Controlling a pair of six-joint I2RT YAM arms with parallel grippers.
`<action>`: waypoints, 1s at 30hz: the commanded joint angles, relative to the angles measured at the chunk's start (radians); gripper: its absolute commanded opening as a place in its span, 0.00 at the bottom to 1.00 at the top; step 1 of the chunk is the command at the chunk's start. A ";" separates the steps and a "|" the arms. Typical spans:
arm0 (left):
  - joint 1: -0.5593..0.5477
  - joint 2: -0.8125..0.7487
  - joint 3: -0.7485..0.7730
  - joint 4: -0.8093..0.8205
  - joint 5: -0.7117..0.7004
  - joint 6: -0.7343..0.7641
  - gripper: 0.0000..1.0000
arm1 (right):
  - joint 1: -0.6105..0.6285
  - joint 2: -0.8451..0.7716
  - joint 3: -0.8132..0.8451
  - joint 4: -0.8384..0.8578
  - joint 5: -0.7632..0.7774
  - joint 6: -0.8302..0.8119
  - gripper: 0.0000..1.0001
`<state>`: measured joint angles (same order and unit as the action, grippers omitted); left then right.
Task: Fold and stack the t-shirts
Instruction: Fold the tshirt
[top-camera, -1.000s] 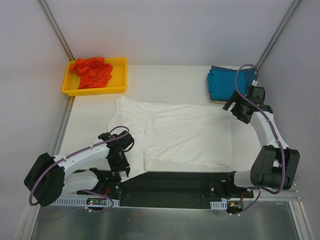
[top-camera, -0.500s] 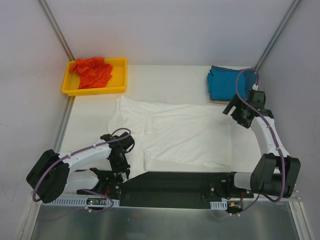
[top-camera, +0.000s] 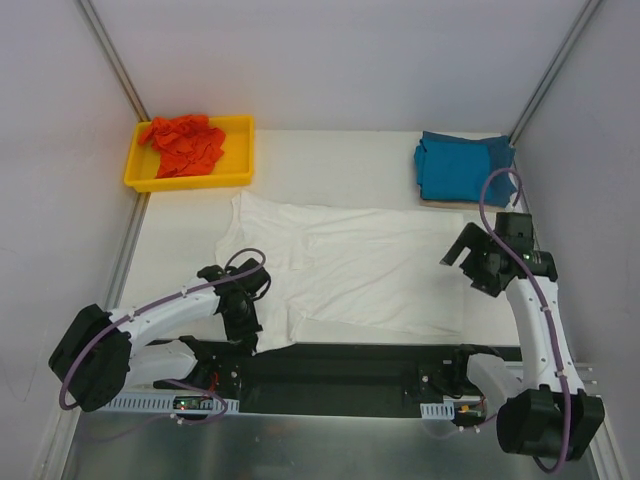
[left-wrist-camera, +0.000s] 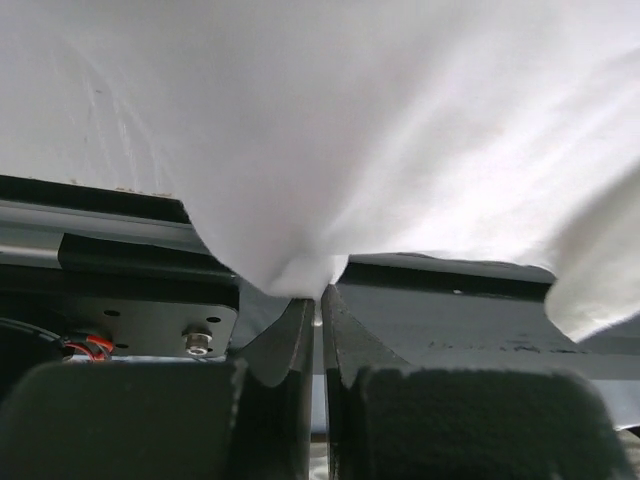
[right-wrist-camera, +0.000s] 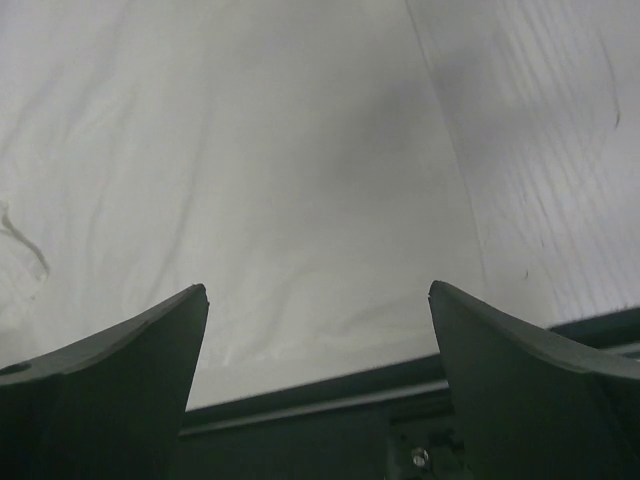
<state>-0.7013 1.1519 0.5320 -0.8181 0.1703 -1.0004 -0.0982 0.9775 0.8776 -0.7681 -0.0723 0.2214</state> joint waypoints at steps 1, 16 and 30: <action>-0.010 -0.038 0.068 -0.019 -0.063 0.061 0.00 | 0.035 -0.069 -0.081 -0.273 -0.040 0.093 0.97; -0.007 -0.027 0.197 -0.035 -0.132 0.129 0.00 | 0.084 -0.016 -0.276 -0.229 -0.115 0.202 0.58; 0.043 -0.020 0.279 -0.039 -0.166 0.120 0.00 | 0.140 0.164 -0.315 -0.155 -0.081 0.164 0.48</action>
<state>-0.6708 1.1297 0.7696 -0.8284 0.0391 -0.8925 0.0082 1.0969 0.5549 -0.9291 -0.1867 0.4030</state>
